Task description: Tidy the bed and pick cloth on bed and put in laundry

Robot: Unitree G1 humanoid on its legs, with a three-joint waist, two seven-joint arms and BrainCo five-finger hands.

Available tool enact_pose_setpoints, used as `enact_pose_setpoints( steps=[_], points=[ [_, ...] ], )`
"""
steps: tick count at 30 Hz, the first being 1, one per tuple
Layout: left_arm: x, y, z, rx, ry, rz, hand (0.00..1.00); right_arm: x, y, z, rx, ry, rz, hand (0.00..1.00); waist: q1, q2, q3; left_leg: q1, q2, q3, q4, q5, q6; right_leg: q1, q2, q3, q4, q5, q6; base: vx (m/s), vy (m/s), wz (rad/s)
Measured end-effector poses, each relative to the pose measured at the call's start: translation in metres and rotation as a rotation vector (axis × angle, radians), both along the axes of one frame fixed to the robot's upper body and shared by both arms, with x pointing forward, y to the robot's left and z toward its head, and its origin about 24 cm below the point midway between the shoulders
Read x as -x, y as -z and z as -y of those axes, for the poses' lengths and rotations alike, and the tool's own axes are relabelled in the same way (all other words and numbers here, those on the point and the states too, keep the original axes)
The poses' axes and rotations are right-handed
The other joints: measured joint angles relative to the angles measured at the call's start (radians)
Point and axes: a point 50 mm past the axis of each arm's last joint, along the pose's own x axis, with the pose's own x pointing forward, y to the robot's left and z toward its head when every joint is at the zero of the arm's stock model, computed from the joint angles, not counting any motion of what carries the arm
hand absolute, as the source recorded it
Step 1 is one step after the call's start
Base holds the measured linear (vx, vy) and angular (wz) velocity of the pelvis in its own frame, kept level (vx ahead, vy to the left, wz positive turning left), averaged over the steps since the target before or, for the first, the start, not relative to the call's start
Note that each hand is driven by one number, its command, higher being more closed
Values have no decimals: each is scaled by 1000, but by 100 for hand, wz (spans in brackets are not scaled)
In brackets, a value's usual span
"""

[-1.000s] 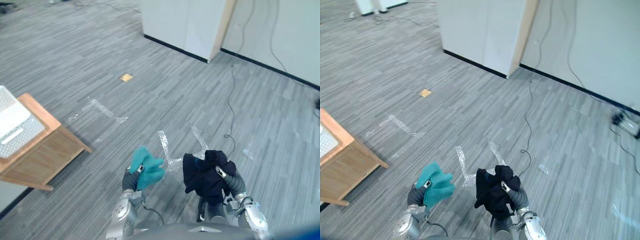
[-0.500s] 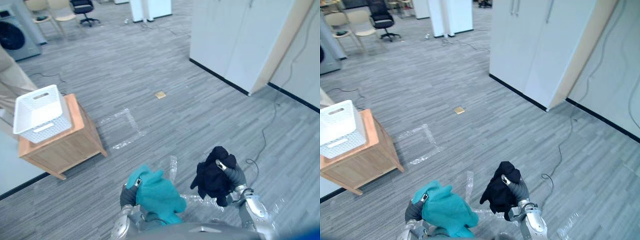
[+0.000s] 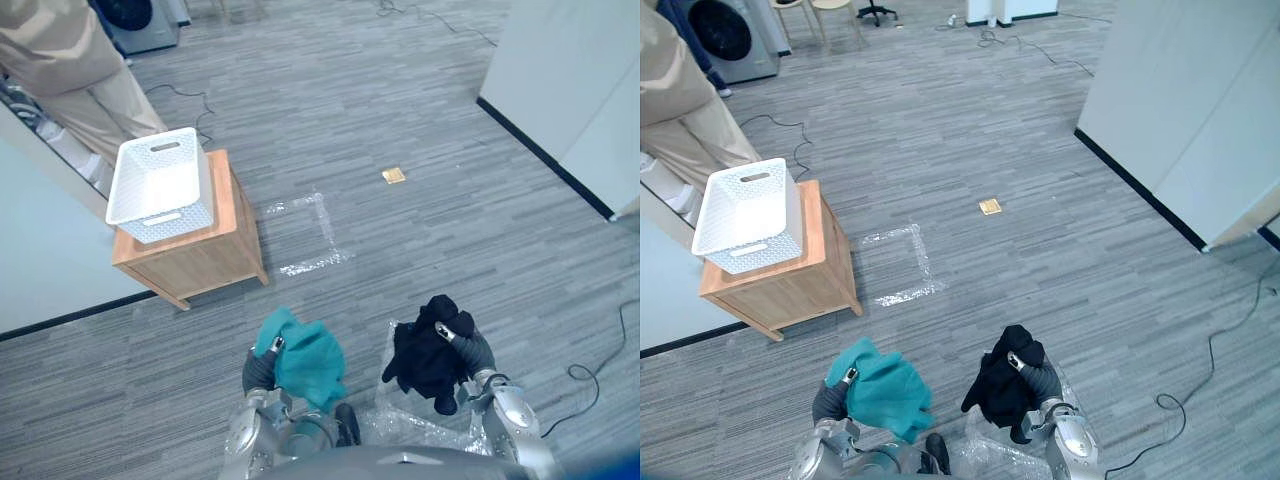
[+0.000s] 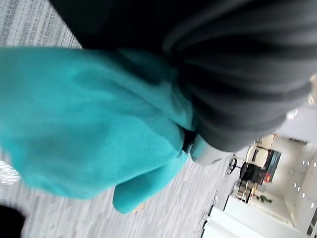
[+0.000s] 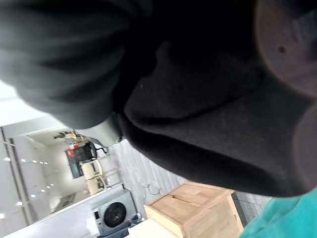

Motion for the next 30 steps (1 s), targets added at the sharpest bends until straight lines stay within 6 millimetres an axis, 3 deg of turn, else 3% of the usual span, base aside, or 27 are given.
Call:
enact_pose_setpoints(
  steps=[1,3,4,6,9,12,13,14,15,16,17,19,20,23,24,26,27,28,30],
  points=[
    [1,0,-1,-8,13,-4,100,5,4,-1,-7,14,-23,100,-13,-19,0,51,-34,-33,-32,-8,-1,-68,-75,43,248,7,-26,247,102,64],
    [3,1,-3,-39,53,-20,100,18,13,-5,-28,29,-73,100,-26,-47,-6,110,-74,-93,-65,-16,4,-199,-141,129,607,14,-72,311,52,86],
    [4,2,-4,-60,81,-31,100,27,20,-8,-40,40,-110,100,-42,-50,-5,138,-78,-131,-74,-24,11,-261,-132,172,725,10,-68,322,9,111],
    [4,2,-1,-83,122,-35,100,37,24,-10,-47,40,-138,100,-52,-57,-5,166,-77,-173,-78,-39,8,-334,-109,195,770,-3,-86,256,-12,74],
    [5,3,7,-93,163,-46,100,47,29,-17,-55,20,-162,100,-63,-57,1,232,-65,-229,-97,-47,4,-473,-66,198,680,-66,-103,317,-52,52],
    [0,3,9,-101,183,-43,100,49,32,-22,-59,8,-166,100,-92,-32,17,292,19,-304,-89,-75,-46,-525,56,200,347,-76,-97,450,-179,85],
    [-1,4,8,-104,189,-45,100,49,33,-22,-59,11,-164,100,-96,-27,20,304,46,-316,-86,-86,-71,-525,90,209,210,-38,-95,414,-207,79],
    [0,6,8,-106,196,-51,100,49,32,-22,-59,17,-152,100,-95,-30,20,318,69,-319,-85,-103,-104,-515,121,233,16,52,-94,422,-218,62],
    [2,7,7,-107,198,-59,100,48,31,-22,-59,19,-142,100,-94,-37,19,329,73,-319,-85,-114,-123,-507,129,253,-86,104,-90,441,-245,47],
    [7,10,6,-105,202,-73,100,46,29,-21,-54,22,-128,100,-92,-50,24,362,79,-318,-85,-139,-161,-493,133,283,-180,257,-94,478,-283,20],
    [10,15,8,-96,203,-96,100,43,30,-17,-40,26,-130,100,-92,-32,30,383,118,-309,-73,-150,-179,-479,169,275,-160,287,-166,479,-292,9],
    [10,14,12,-89,214,-87,100,27,24,-17,-38,19,-86,100,-95,-5,56,377,145,-279,-43,-122,-202,-489,177,258,-89,215,-205,505,-365,14],
    [6,13,12,-89,213,-73,100,21,23,-13,-40,19,-72,100,-108,1,62,374,161,-266,-17,-98,-209,-494,179,249,-46,175,-212,394,-304,22],
    [6,12,10,-90,200,-67,100,14,20,-16,-44,-15,-52,100,-103,8,57,300,198,-250,174,-81,-206,-488,207,246,-5,96,-222,326,-242,-12],
    [5,12,9,-81,186,-62,100,11,19,-18,-43,-30,-44,100,-103,20,50,220,233,-252,338,-52,-194,-473,234,240,-20,82,-234,342,-270,-25],
    [6,13,10,-78,183,-61,100,12,20,-19,-42,-44,-46,100,-103,41,54,110,294,-250,573,111,-192,-401,283,235,-95,71,-249,319,-190,-11],
    [11,14,11,-75,180,-69,100,15,21,-20,-47,-58,-51,100,-100,43,55,47,327,-252,712,117,-175,-341,305,236,-153,69,-253,347,-154,7],
    [11,14,11,-74,181,-66,100,17,21,-19,-48,-66,-57,100,-101,42,57,-21,335,-252,814,52,-168,-293,315,237,-188,62,-264,342,-147,7],
    [13,14,11,-79,185,-68,100,17,21,-15,-41,-67,-55,100,-88,29,65,-82,301,-249,821,-21,-181,-219,319,248,-239,54,-276,317,-145,-10]
  ],
)
